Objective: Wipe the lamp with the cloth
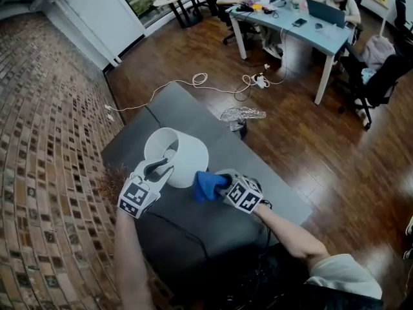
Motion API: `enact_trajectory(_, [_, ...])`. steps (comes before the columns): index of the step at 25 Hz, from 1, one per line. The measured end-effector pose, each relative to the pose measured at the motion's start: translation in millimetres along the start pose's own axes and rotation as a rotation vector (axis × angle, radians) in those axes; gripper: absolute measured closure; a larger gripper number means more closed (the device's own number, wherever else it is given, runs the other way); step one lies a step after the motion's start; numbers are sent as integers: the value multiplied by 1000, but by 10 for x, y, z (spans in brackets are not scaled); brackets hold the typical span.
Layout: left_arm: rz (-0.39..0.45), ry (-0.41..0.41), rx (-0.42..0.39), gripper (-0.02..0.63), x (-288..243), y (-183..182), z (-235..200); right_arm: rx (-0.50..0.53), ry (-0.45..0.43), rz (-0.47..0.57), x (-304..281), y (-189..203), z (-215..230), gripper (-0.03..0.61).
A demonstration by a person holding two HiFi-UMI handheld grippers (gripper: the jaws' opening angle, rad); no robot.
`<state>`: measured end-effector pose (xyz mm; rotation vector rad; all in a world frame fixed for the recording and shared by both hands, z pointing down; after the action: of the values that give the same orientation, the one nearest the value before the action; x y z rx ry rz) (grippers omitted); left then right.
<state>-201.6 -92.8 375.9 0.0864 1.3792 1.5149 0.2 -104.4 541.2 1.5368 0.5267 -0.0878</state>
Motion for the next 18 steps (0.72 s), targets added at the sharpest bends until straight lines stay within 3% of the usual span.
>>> enact_trajectory(3, [24,1,0,503,23,-9,17,-386,-70,344,360,-505,517,482])
enact_trajectory(4, [29,7,-4,506,38,-10,41,-470,-107,429,407,-650,630,482])
enact_trajectory(6, [28,22,-18,514,68,-9,104,-560,-164,485,344,-759,756,482])
enact_trajectory(8, [20,31,-29,520,95,-8,165,-623,-184,431,145,-572,823,480])
enact_trajectory(11, [21,24,-32,522,132,22,239,-775,-151,265,-87,65,938,480])
enact_trajectory(14, [34,19,-43,522,158,36,312,-780,-79,50,-130,487,1057,482])
enact_trajectory(16, [34,26,-60,522,155,18,358,-723,-53,41,-23,348,1160,483])
enact_trajectory(18, [26,40,-83,526,142,-9,394,-610,-47,121,153,-106,1258,483])
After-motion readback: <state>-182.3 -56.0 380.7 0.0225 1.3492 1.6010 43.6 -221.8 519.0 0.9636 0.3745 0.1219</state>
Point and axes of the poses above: the fingertips, and each gripper's own axes: x backward along the fingers, z to its right, y out of its underside, the point moved 9 cm from there along x, backward along the fingers, and after that the axes turned 2 degrees about x, right-handed, at the moved point
